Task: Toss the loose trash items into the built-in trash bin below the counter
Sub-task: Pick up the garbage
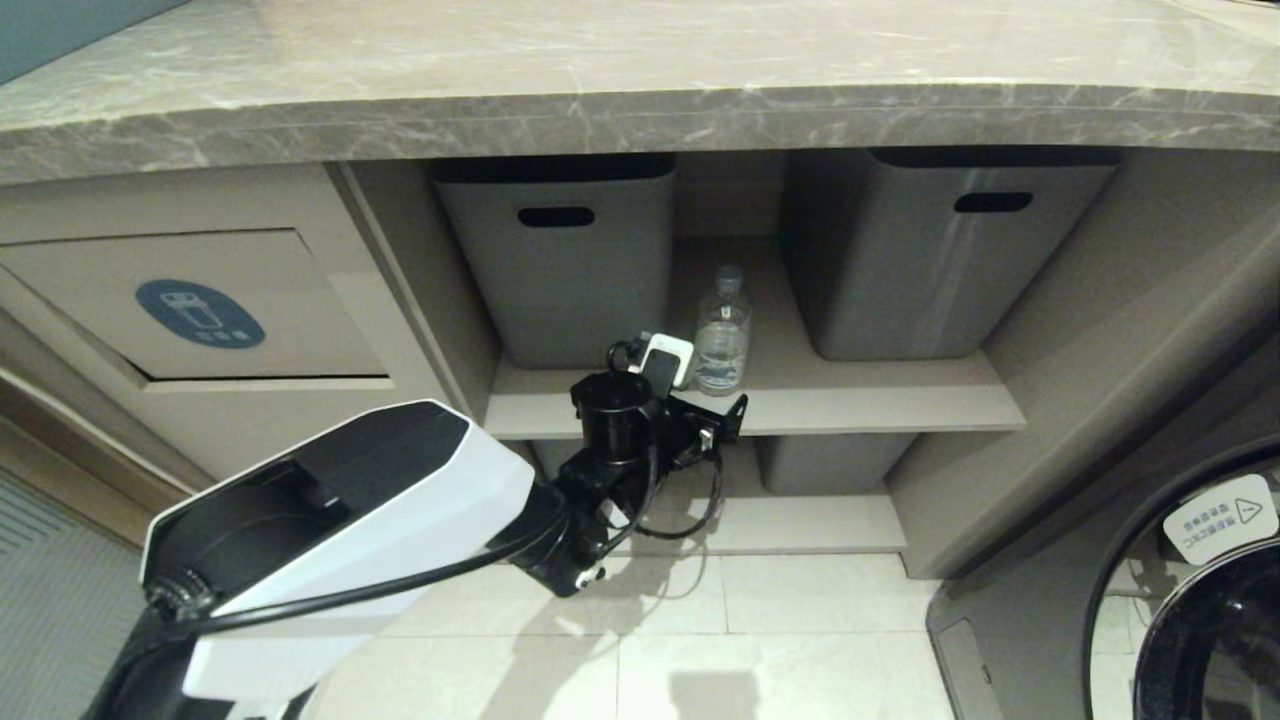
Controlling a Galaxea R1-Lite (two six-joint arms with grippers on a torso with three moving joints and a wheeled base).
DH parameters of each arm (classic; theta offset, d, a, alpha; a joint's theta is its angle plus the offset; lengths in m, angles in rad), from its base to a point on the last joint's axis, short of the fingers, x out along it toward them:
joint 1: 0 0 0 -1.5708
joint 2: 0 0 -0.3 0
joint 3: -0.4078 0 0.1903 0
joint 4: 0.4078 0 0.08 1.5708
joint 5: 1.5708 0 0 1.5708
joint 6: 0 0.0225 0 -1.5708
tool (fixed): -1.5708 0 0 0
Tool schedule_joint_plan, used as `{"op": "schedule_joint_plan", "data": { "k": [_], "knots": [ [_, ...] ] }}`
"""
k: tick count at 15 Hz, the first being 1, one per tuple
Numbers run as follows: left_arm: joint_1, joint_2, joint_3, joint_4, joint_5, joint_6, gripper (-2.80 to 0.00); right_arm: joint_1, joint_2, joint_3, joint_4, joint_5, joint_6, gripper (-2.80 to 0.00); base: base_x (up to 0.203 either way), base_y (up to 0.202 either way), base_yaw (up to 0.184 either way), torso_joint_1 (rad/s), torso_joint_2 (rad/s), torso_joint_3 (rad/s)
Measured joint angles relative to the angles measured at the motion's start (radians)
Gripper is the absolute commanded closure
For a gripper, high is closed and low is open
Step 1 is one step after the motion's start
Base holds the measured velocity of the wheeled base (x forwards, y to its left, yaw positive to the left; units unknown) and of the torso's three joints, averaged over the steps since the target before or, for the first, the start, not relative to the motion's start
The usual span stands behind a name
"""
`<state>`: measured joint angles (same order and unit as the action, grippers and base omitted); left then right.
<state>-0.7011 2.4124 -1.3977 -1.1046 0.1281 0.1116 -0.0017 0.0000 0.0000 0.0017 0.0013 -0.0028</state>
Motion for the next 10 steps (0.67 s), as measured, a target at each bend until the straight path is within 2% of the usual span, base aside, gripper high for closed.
{"op": "schedule_joint_plan", "data": {
  "k": [6, 10],
  "knots": [
    [-0.008, -0.001, 0.019, -0.001, 0.046, 0.015, -2.8, 0.0, 0.0, 0.0, 0.0, 0.0, 0.0, 0.0, 0.0, 0.0, 0.0, 0.0, 0.0, 0.0],
    [-0.015, -0.036, 0.079, -0.005, 0.05, 0.014, -2.8, 0.0, 0.0, 0.0, -0.001, 0.0, 0.0, 0.0, 0.163, 0.0, -0.001, -0.002, 0.0, 0.003]
  ]
}}
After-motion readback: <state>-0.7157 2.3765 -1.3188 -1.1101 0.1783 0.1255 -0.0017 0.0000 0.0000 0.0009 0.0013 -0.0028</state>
